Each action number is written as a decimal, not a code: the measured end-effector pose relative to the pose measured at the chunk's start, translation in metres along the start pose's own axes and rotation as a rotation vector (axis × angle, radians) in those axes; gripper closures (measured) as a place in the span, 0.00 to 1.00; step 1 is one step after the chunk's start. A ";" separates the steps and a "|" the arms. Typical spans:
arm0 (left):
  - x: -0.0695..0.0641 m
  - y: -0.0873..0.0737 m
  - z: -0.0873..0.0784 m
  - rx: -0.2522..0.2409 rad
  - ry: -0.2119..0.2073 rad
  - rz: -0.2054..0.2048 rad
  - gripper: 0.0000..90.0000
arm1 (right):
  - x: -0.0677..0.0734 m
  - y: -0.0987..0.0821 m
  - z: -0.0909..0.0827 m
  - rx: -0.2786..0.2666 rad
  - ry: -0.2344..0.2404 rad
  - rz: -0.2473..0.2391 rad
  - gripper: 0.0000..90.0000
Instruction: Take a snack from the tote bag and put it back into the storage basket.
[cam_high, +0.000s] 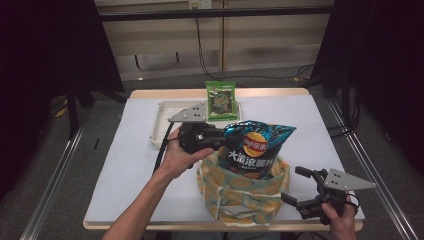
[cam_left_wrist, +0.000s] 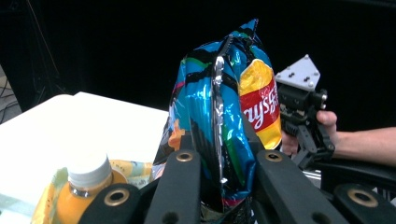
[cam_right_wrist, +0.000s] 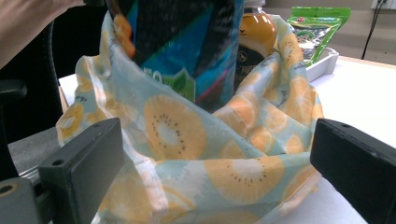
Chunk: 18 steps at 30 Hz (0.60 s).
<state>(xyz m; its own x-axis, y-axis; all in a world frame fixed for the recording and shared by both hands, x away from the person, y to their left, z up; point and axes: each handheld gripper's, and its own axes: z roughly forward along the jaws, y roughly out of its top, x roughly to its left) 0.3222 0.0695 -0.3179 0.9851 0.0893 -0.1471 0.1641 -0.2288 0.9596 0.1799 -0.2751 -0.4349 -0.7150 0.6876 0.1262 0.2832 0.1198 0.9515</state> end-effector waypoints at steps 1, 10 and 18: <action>0.000 0.001 0.000 -0.009 0.000 -0.006 0.93 | 0.000 0.000 0.000 -0.003 0.006 -0.003 0.02; -0.001 0.016 0.000 -0.033 0.010 -0.002 0.93 | 0.000 0.000 0.000 -0.004 0.014 -0.004 0.02; -0.003 0.024 0.003 -0.034 0.015 0.004 0.93 | 0.000 0.000 0.000 -0.008 0.016 -0.003 0.02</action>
<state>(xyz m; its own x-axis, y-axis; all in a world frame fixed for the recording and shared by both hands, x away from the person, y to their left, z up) 0.3229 0.0612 -0.2954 0.9847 0.1032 -0.1401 0.1582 -0.1958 0.9678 0.1803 -0.2752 -0.4345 -0.7264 0.6753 0.1278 0.2759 0.1162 0.9541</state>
